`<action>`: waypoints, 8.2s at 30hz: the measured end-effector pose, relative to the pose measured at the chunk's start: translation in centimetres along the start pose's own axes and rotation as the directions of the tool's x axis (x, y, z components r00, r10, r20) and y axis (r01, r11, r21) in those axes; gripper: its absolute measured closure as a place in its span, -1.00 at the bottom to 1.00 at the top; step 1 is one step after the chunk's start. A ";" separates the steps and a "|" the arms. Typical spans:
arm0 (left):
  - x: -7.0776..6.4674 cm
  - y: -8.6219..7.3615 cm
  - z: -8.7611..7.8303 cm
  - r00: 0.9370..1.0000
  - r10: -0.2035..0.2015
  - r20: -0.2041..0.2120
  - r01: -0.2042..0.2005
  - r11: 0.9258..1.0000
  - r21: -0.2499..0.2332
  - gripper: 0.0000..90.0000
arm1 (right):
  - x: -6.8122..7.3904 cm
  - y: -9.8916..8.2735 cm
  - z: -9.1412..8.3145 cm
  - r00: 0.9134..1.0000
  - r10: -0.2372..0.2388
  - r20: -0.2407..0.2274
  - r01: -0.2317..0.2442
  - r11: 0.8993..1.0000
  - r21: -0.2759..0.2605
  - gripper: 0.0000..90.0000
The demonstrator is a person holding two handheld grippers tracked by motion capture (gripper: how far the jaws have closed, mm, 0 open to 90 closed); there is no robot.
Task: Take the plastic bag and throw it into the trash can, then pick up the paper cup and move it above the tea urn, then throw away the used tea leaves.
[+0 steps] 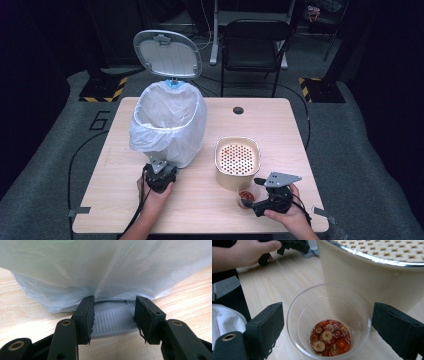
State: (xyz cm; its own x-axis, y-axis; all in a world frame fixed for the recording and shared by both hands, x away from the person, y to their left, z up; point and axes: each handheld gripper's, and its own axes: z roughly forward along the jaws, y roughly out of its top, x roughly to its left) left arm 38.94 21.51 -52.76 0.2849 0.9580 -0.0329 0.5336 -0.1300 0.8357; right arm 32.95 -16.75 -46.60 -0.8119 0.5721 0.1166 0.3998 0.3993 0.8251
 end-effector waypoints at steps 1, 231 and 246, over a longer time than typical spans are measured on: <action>0.0 0.0 0.0 1.000 0.004 -0.003 -0.004 1.000 -0.001 0.12 | 0.1 -0.1 0.2 1.000 -0.008 0.002 0.008 1.000 0.006 -0.76; 0.1 0.0 0.0 1.000 0.011 -0.003 -0.011 1.000 0.005 0.12 | -1.4 12.0 4.1 -0.551 -0.834 0.027 0.734 -0.469 0.491 -0.16; 0.1 0.0 0.0 1.000 0.007 -0.002 -0.007 1.000 0.001 0.12 | -0.9 16.4 2.9 -0.133 -0.991 0.019 0.919 -0.116 0.376 -0.16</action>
State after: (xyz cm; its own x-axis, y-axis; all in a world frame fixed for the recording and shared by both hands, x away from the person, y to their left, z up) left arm 38.96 21.58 -52.74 0.2867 0.9577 -0.0259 0.5326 -0.1369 0.8352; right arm 41.50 -8.62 -34.74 -0.2798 -0.4581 -0.8437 -0.6327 0.7490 -0.1969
